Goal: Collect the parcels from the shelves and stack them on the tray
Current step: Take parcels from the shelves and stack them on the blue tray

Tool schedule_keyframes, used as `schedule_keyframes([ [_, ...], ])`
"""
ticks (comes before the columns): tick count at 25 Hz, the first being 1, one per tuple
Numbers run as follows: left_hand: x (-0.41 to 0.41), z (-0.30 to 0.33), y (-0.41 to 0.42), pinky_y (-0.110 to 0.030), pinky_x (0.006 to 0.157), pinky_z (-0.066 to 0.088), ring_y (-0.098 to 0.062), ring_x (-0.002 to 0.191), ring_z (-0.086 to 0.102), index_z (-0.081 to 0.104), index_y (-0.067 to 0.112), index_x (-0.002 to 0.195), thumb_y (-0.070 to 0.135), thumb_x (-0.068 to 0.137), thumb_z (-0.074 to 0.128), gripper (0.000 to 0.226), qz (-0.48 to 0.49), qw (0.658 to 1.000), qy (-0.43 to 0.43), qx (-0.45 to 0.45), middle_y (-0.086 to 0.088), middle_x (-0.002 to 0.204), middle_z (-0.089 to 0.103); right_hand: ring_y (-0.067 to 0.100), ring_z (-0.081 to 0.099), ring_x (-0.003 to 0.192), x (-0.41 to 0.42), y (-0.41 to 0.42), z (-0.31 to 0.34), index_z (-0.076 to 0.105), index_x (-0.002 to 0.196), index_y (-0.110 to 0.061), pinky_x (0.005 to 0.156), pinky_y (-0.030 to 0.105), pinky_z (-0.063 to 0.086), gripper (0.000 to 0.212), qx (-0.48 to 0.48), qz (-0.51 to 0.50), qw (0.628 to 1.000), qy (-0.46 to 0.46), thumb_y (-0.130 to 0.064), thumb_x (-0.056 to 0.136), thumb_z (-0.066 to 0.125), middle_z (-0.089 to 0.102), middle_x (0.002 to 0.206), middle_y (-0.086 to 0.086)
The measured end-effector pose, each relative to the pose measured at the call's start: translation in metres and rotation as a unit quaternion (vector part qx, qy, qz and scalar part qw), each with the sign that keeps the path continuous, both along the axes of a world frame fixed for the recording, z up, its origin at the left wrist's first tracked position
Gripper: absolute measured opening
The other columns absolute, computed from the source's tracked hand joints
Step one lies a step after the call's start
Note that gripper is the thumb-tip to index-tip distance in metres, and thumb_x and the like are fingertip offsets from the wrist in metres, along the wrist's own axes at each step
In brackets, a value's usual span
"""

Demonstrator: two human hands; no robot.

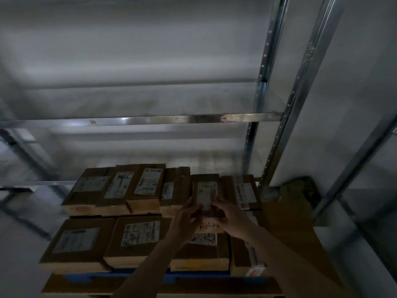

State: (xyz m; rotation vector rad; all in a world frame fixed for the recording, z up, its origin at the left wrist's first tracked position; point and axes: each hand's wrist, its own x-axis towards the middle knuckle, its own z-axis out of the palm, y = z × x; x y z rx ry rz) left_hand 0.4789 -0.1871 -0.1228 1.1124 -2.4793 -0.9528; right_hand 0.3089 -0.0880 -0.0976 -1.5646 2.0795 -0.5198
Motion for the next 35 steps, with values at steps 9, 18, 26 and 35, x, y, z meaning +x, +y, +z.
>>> schedule_keyframes([
  [9, -0.011, -0.01, -0.024, -0.041, 0.114, 0.036, -0.02, 0.143, 0.033, 0.043, 0.037, 0.145, 0.031, 0.098, 0.056, 0.049, 0.018, 0.996, -0.082, -0.033, 0.007, 0.163, 0.014, 0.016, 0.041, 0.14, -0.008, -0.02, -0.01, 0.036, 0.15, -0.036, 0.113, 0.039, 0.04, 0.056, -0.015, 0.008, 1.0, -0.005, -0.024, 0.099, 0.057, 0.017, 0.163, -0.013],
  [18, -0.022, -0.008, -0.038, -0.045, 0.113, 0.038, -0.023, 0.144, 0.032, 0.044, 0.035, 0.145, 0.032, 0.101, 0.049, 0.045, 0.028, 0.996, -0.077, -0.035, 0.004, 0.163, 0.016, 0.02, 0.034, 0.145, -0.019, -0.04, -0.01, 0.034, 0.152, -0.03, 0.117, 0.041, 0.032, 0.057, -0.009, -0.005, 1.0, 0.003, -0.025, 0.1, 0.055, 0.011, 0.166, -0.008],
  [26, -0.031, 0.003, -0.042, -0.037, 0.11, 0.035, -0.022, 0.142, 0.035, 0.036, 0.038, 0.149, 0.032, 0.101, 0.049, 0.05, 0.046, 0.99, -0.119, -0.057, 0.008, 0.163, 0.014, 0.019, 0.034, 0.145, -0.027, -0.053, -0.013, 0.03, 0.154, -0.03, 0.115, 0.04, 0.033, 0.059, -0.011, 0.004, 1.0, 0.006, -0.026, 0.101, 0.054, 0.007, 0.167, -0.01],
  [35, -0.032, 0.001, -0.045, -0.036, 0.108, 0.039, -0.02, 0.14, 0.038, 0.032, 0.04, 0.15, 0.032, 0.101, 0.05, 0.053, 0.054, 0.99, -0.121, -0.051, 0.009, 0.163, 0.013, 0.019, 0.032, 0.146, -0.031, -0.06, -0.013, 0.028, 0.156, -0.029, 0.116, 0.039, 0.032, 0.06, 0.001, -0.002, 1.0, -0.002, -0.025, 0.102, 0.053, 0.006, 0.167, -0.011],
])
